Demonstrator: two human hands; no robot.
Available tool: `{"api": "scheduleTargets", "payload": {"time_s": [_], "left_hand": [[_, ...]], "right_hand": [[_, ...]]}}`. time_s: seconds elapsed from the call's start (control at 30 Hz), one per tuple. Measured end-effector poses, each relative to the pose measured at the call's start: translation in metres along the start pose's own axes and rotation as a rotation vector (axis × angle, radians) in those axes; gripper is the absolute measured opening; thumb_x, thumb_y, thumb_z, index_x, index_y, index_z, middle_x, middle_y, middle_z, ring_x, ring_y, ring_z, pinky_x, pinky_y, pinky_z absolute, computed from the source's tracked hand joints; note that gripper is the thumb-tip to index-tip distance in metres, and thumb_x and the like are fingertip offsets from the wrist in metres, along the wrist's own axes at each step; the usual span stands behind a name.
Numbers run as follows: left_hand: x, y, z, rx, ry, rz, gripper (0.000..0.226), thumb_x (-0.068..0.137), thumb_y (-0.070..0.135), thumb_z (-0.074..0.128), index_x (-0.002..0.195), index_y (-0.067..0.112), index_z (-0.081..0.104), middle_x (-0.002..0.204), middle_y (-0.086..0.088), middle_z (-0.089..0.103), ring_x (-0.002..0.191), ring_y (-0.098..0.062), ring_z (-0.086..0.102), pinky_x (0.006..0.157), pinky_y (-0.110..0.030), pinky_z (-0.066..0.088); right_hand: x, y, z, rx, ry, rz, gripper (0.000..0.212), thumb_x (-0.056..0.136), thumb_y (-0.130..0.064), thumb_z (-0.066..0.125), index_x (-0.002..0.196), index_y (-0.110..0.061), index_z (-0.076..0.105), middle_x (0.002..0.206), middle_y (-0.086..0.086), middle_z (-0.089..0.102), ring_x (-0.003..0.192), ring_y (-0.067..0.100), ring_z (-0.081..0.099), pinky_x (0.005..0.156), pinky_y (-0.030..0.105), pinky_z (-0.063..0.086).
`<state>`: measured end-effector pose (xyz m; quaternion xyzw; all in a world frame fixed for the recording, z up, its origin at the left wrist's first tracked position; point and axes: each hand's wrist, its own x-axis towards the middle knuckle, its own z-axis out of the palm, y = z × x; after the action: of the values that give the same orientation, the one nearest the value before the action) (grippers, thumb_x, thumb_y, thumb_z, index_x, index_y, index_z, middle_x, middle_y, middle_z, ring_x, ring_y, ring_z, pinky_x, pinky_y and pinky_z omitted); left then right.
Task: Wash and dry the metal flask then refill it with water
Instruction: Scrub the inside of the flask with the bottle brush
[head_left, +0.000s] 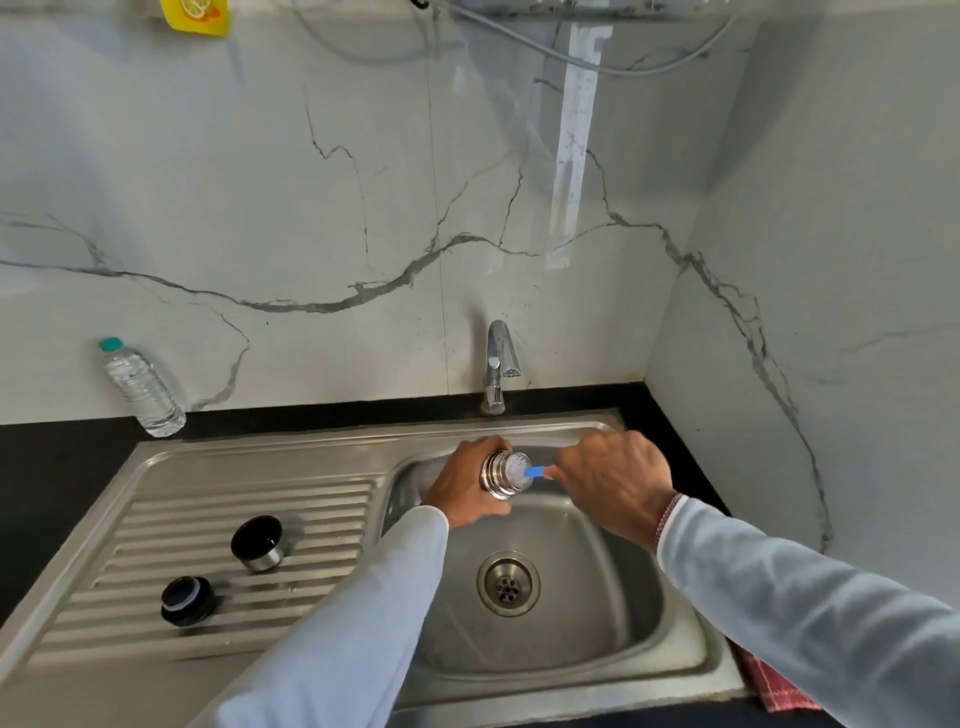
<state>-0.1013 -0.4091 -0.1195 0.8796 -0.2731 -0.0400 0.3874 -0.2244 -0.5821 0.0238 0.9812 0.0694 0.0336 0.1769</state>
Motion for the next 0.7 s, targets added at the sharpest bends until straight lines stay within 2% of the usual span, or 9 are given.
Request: {"api": "scheduleTargets", "payload": {"time_s": [0.03,0.13,0.27,0.37,0.43,0.53,0.6,0.7], "left_hand": [[0.0,0.003,-0.001,-0.006,0.005,0.002,0.066,0.053,0.024,0.091,0.11,0.034,0.058,0.101,0.012,0.067,0.094,-0.015,0.062,0.08,-0.033,0.055],[0.003,-0.004,-0.003,-0.029,0.015,-0.029,0.067,0.054,0.025,0.091,0.111,0.036,0.059,0.102,0.012,0.069,0.092,-0.011,0.066,0.079,-0.031,0.057],[0.002,-0.013,-0.007,-0.023,0.03,-0.057,0.07,0.051,0.03,0.088,0.114,0.036,0.06,0.107,0.01,0.07,0.098,-0.016,0.065,0.084,-0.035,0.057],[0.0,-0.005,-0.004,-0.046,0.025,-0.077,0.066,0.052,0.025,0.09,0.112,0.03,0.063,0.103,0.01,0.071,0.09,-0.011,0.066,0.077,-0.023,0.053],[-0.005,-0.008,0.0,-0.062,0.007,-0.087,0.063,0.054,0.019,0.09,0.11,0.03,0.064,0.098,0.012,0.072,0.082,-0.001,0.065,0.071,-0.012,0.046],[-0.009,-0.012,0.001,-0.08,-0.008,-0.091,0.062,0.055,0.012,0.09,0.108,0.03,0.063,0.093,0.013,0.071,0.077,0.006,0.063,0.068,-0.008,0.043],[-0.008,-0.009,0.0,-0.074,-0.043,-0.085,0.063,0.056,0.013,0.091,0.109,0.031,0.063,0.095,0.013,0.072,0.08,0.004,0.065,0.069,-0.01,0.047],[-0.003,0.0,0.0,-0.054,-0.082,-0.062,0.063,0.056,0.02,0.092,0.109,0.035,0.06,0.097,0.012,0.071,0.087,-0.006,0.068,0.078,-0.024,0.058]], "right_hand": [[0.003,0.001,-0.001,-0.005,0.011,0.001,0.045,0.104,-0.055,0.035,0.106,-0.023,0.067,0.09,-0.001,0.066,0.085,0.024,0.069,0.062,0.032,0.04],[0.002,0.014,-0.016,-0.007,0.007,0.014,0.049,0.103,-0.059,0.034,0.101,-0.022,0.066,0.082,-0.003,0.06,0.083,0.022,0.069,0.061,0.032,0.04],[-0.004,0.023,-0.032,-0.035,0.077,0.044,0.045,0.104,-0.056,0.036,0.105,-0.023,0.066,0.102,0.0,0.066,0.097,0.025,0.068,0.066,0.031,0.038],[0.003,0.017,-0.037,-0.083,0.146,0.014,0.04,0.104,-0.054,0.04,0.103,-0.024,0.067,0.101,-0.001,0.068,0.096,0.025,0.069,0.065,0.031,0.036],[0.008,0.017,-0.029,-0.085,0.185,-0.068,0.039,0.103,-0.053,0.044,0.092,-0.024,0.067,0.092,0.0,0.069,0.087,0.027,0.07,0.061,0.031,0.035],[0.015,0.023,-0.005,-0.146,0.268,-0.137,0.046,0.09,-0.055,0.067,0.059,-0.023,0.054,0.059,-0.003,0.06,0.051,0.024,0.059,0.048,0.027,0.026],[0.017,0.025,0.008,-0.184,0.276,-0.179,0.046,0.076,-0.05,0.083,0.052,-0.022,0.057,0.048,-0.004,0.049,0.037,0.02,0.046,0.044,0.024,0.019],[0.016,0.021,0.021,-0.194,0.297,-0.273,0.029,0.071,-0.031,0.088,0.058,-0.023,0.063,0.052,-0.003,0.05,0.04,0.02,0.047,0.044,0.027,0.021]]}}
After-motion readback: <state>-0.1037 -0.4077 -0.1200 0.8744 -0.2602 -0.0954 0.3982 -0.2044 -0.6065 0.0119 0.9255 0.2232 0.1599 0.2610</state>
